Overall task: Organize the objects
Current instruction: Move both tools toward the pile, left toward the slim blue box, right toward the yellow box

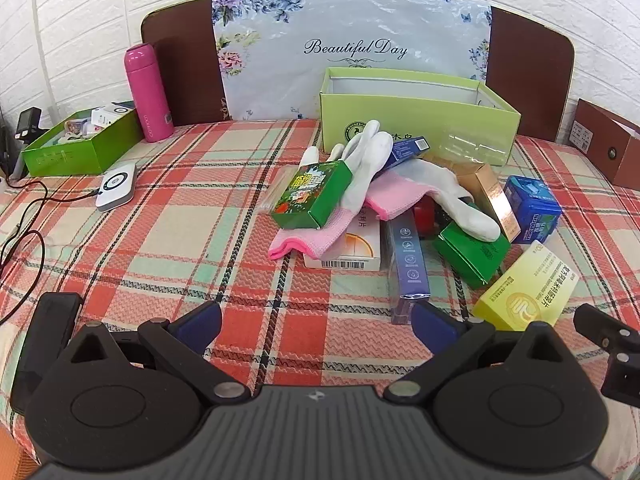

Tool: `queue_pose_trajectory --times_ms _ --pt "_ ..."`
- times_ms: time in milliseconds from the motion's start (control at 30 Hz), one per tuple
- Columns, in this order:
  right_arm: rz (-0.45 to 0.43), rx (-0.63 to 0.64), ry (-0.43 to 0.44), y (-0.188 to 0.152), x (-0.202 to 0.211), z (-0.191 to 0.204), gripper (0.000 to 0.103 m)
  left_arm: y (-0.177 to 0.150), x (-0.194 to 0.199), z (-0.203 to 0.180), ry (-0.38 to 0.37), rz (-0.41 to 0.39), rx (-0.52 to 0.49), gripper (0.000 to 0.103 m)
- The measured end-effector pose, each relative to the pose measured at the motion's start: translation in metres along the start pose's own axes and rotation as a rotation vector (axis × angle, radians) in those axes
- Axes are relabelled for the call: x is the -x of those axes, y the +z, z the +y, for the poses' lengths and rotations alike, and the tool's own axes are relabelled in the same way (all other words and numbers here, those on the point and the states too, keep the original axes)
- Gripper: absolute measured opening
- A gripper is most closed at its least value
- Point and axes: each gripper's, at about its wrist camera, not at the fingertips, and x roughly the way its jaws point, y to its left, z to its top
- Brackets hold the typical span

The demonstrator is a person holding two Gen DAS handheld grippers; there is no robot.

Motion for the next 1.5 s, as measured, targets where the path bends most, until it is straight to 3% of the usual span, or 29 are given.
queue_pose_trajectory --times_ms 667,967,1200,1367,1500 --pt "0.050 -0.014 0.003 -0.003 -0.016 0.003 0.103 0.001 -0.010 -0.002 -0.029 0.027 0.000 0.103" --pt "0.087 -0.038 -0.018 -0.004 -0.041 0.011 0.103 0.003 -0.021 0.005 -0.022 0.047 0.011 0.103" --pt "0.060 -0.073 -0.035 0.008 -0.065 0.027 0.103 0.006 -0.028 0.013 -0.031 0.056 0.036 0.103" --pt "0.078 -0.020 -0.043 0.011 -0.088 0.044 0.103 0.005 -0.034 0.018 -0.032 0.076 0.050 0.103" --pt "0.073 0.036 -0.060 0.004 -0.082 0.040 0.103 0.006 -0.036 0.018 -0.046 0.068 0.057 0.103"
